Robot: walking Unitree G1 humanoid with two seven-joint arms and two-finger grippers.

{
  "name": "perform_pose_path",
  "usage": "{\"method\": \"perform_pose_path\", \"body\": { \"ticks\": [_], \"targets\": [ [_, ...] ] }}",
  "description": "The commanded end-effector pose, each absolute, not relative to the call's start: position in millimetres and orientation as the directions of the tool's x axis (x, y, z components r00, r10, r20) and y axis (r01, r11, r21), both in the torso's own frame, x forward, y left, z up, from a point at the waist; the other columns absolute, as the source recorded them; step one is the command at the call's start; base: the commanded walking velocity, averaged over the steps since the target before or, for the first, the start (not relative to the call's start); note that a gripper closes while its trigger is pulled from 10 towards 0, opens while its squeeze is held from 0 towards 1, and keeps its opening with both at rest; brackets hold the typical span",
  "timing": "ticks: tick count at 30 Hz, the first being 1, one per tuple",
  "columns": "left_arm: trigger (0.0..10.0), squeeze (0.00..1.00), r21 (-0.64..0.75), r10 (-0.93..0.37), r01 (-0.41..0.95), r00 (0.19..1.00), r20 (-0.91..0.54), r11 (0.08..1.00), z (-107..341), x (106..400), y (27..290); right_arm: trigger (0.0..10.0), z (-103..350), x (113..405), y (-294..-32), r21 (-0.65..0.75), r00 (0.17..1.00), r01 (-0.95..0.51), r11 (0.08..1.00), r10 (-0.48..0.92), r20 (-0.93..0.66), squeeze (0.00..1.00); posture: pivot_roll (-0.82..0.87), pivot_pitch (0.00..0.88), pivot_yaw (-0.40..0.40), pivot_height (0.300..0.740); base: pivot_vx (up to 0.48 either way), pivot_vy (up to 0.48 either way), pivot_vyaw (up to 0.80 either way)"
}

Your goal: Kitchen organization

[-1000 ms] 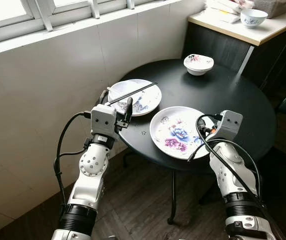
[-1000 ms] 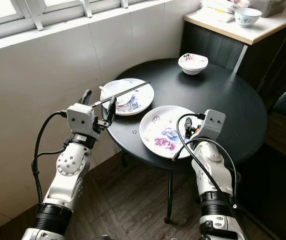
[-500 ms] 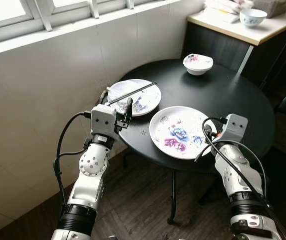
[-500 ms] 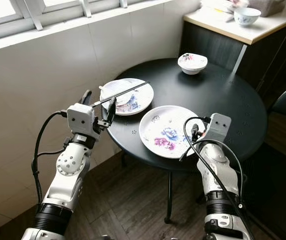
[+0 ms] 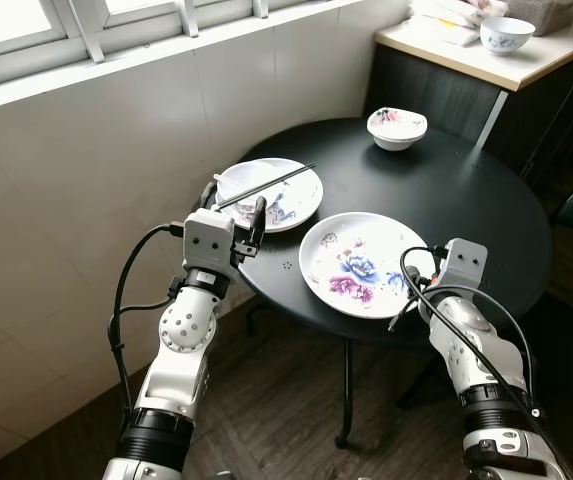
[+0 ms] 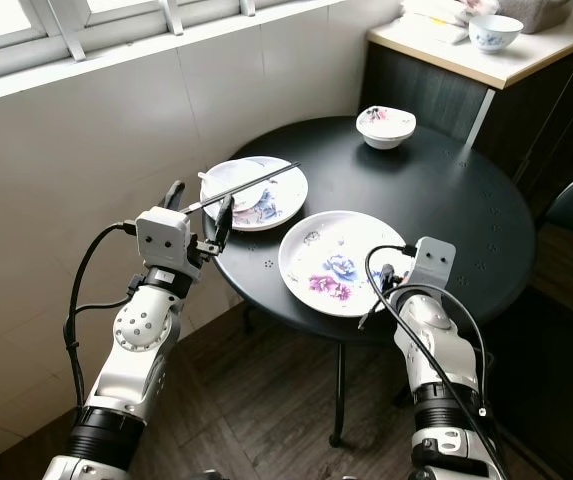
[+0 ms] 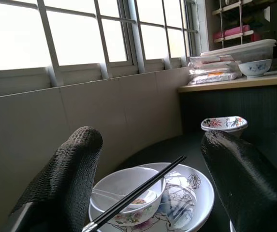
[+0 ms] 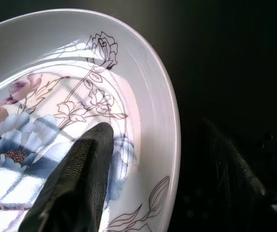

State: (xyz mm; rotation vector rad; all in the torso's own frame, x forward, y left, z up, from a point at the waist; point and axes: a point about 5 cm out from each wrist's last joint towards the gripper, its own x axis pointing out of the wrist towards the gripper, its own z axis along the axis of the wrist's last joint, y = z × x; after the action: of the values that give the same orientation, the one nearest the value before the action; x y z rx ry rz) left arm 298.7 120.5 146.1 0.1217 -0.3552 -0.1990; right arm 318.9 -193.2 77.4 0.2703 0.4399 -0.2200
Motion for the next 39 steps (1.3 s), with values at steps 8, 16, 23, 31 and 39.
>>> {"method": "perform_pose_path", "body": {
  "ticks": [8,16,23,31,39],
  "targets": [
    [10.0,0.0,0.16,-0.213,0.169,0.922,0.323,0.973,146,301,120,10.0,70,318,-185,0.274,0.86,0.252,0.928,-0.086,-0.503,0.0,-0.09,0.0,0.025,0.74,0.0,0.0,0.0],
    [10.0,0.0,0.16,-0.211,0.167,0.924,0.32,0.973,145,301,120,0.0,72,319,-189,0.275,0.864,0.286,0.918,-0.123,-0.488,0.0,-0.09,0.0,0.024,0.74,0.0,0.0,0.0],
    [10.0,0.0,0.162,-0.211,0.166,0.925,0.317,0.973,144,301,120,0.0,71,318,-191,0.286,0.859,0.313,0.906,-0.14,-0.493,0.0,-0.09,0.0,0.025,0.74,0.0,0.0,0.0],
    [10.0,0.0,0.163,-0.211,0.166,0.925,0.317,0.973,144,301,120,0.0,74,318,-196,0.316,0.861,0.362,0.877,-0.184,-0.474,0.0,-0.09,0.0,0.024,0.74,0.0,0.0,0.0],
    [10.0,0.0,0.162,-0.209,0.164,0.925,0.318,0.973,143,300,119,0.0,102,320,-225,0.332,0.854,0.508,0.794,-0.416,-0.311,0.0,-0.09,0.0,0.02,0.74,0.0,0.0,0.0]
  ]
}}
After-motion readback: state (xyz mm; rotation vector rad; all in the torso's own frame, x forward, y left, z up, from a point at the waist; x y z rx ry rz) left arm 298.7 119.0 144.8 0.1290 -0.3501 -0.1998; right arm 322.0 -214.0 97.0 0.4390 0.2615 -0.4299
